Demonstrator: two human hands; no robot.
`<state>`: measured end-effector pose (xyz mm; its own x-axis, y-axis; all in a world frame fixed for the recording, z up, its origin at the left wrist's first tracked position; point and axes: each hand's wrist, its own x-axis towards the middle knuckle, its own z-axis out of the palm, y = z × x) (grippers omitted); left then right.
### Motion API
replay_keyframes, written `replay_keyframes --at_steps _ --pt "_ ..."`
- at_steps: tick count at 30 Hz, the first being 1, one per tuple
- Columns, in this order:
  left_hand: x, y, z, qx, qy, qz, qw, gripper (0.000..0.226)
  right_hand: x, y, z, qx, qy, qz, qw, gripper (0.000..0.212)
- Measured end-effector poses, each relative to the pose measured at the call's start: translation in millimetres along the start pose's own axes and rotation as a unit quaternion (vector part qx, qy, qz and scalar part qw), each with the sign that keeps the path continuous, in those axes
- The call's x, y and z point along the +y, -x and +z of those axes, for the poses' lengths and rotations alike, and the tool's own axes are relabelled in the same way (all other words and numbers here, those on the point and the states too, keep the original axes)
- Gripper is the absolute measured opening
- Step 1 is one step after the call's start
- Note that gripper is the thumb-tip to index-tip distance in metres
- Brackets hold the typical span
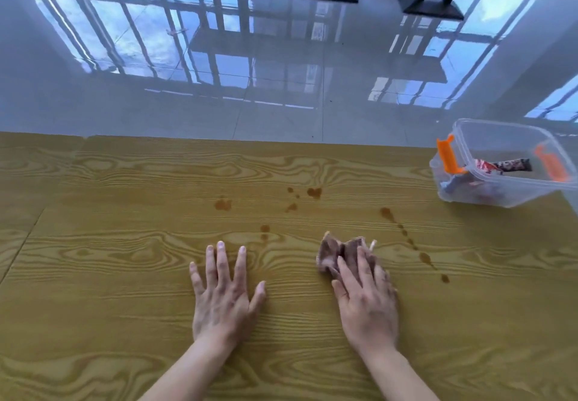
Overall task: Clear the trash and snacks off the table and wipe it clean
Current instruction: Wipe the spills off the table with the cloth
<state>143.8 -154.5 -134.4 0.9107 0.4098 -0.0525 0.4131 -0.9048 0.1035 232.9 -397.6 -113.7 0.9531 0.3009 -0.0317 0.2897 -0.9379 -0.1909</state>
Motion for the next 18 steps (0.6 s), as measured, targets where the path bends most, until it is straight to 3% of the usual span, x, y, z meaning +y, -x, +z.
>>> replay_keyframes --at_steps 3,7,10,15,16,18 --pt "-1.0 -1.6 2.8 -0.002 0.002 -0.004 1.0 0.08 26.1 25.2 -1.7 -0.046 0.011 -0.099 0.994 0.053" --pt "0.8 -2.3 1.8 -0.002 -0.002 -0.014 1.0 0.08 100.7 16.7 -12.4 -0.003 0.003 0.062 0.998 0.061" --pt "2.6 -2.5 0.1 -0.005 -0.005 -0.017 1.0 0.081 94.8 10.0 -13.5 0.016 0.007 0.121 0.992 0.059" --pt "4.2 -0.9 -1.3 0.003 0.0 -0.019 1.0 0.082 78.9 57.9 -10.3 -0.022 -0.001 -0.065 0.998 0.051" --pt "3.0 -1.0 -1.0 0.002 0.002 -0.02 1.0 0.082 94.9 59.6 -12.0 -0.007 -0.005 -0.052 0.999 0.049" --pt "3.0 -1.3 -1.2 0.003 0.004 -0.022 1.0 0.083 132.5 49.4 -16.4 0.027 0.001 0.06 0.998 0.046"
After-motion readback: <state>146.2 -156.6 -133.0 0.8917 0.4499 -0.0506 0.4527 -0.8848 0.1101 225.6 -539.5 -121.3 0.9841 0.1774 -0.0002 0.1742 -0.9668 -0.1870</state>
